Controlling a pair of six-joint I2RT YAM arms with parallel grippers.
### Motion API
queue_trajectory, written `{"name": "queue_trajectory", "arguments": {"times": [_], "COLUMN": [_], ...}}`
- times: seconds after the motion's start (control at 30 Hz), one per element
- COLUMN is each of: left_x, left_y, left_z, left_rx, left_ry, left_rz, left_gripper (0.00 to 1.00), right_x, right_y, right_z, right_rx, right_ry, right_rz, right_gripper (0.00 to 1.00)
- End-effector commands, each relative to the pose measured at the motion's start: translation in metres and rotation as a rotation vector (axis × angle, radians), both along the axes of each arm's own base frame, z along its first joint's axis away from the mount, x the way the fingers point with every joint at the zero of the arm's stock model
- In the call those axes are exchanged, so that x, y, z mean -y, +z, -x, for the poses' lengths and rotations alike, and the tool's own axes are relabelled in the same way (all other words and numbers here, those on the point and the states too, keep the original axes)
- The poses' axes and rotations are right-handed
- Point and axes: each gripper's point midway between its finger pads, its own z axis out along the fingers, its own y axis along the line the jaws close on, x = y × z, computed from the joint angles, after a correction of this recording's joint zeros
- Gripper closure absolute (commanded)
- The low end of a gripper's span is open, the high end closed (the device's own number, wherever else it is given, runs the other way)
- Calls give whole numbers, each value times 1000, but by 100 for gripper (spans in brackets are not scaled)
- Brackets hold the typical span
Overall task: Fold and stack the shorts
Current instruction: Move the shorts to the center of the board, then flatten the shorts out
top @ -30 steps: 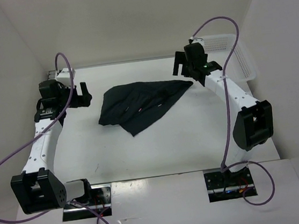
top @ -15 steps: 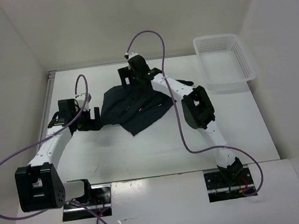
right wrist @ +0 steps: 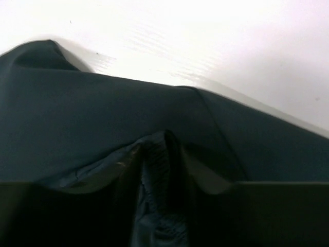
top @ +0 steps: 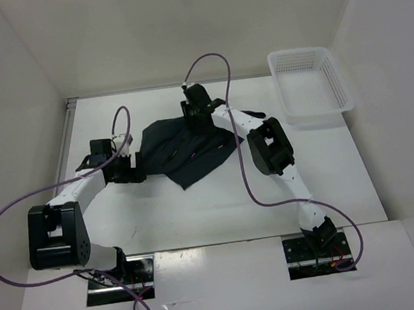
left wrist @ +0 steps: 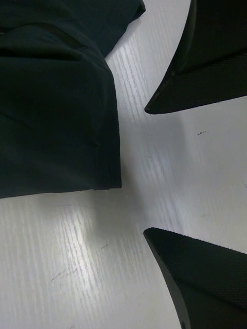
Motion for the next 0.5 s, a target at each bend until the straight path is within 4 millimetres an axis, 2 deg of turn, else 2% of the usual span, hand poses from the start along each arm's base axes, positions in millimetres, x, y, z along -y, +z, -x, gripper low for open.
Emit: {"name": "queue_trajectory", "arguments": {"times": [0.0,0.03,0.13,0.17,0.23,0.27,0.3,0.37,0.4,0.47], "left_x": [6,10,15,15,10,9,9,9,7,7], "left_y": [-4,-5,-5,-7,-9,-10,-14,-16,-17,-8], "left_z": [-8,-9,-14,-14,-18,-18,-13,-12,-12,-14], "left_rx": [32,31,37,42,65,64,51,51,50,67], "left_ry": [-23,-38,-54,-54,-39,-34,-34,-34,-28,-28], "left_rz": [13,33,43,43,21,14,14,14,7,6], "left_gripper": [7,18,41,52,63,69,82,97,100,100], "right_x": [-11,-11,-5,-5,8,6,8,12,13,18], "right_y": [24,24,38,52,58,67,79,92,98,131], "right_z": [4,4,3,2,1,2,4,5,6,6], "right_rx": [25,25,38,57,51,58,76,90,96,152], "right_ry": [28,28,19,19,5,16,22,38,39,50], "right_rz": [-50,-50,-58,-70,-72,-87,-90,-104,-107,-129], "right_gripper": [63,75,90,98,98,98,98,98,98,98]}}
